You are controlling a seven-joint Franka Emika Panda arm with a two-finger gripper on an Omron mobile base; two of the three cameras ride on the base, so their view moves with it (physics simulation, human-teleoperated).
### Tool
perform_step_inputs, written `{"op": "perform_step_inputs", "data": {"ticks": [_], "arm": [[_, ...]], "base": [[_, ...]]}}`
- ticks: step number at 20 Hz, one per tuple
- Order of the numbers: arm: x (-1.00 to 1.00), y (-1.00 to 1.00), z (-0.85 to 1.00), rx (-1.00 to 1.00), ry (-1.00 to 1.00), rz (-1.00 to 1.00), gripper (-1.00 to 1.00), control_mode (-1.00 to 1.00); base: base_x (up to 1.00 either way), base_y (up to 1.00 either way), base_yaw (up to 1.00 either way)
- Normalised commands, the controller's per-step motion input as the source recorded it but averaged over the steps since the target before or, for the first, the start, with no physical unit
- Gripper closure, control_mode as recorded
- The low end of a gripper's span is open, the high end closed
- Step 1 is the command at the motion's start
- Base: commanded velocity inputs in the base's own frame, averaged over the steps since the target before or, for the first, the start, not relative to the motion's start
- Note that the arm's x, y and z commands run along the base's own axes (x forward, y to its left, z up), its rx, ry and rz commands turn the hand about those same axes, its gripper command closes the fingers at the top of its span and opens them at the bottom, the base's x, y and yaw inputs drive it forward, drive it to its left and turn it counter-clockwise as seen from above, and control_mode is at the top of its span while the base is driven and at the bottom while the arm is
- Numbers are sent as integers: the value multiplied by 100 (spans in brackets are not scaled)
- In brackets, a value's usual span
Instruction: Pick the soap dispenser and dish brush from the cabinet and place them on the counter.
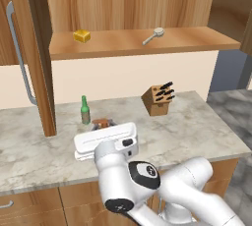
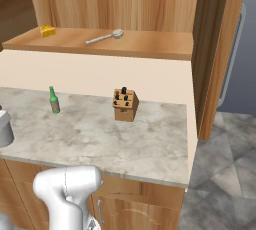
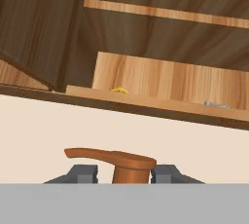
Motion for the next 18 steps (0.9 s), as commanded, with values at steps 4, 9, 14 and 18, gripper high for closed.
{"op": "perform_step_inputs", "data": {"ticks": [4, 9, 14, 18], "arm": [[20, 0, -34, 0, -5, 1, 100, -100], [0, 0, -32, 0, 0, 0, 100, -100], [3, 0, -27, 1, -3, 0, 100, -100], [26, 0, -19, 4, -5, 0, 100, -100]], "base": [[0, 0, 0], [0, 0, 0], [0, 0, 0], [0, 0, 0]]}}
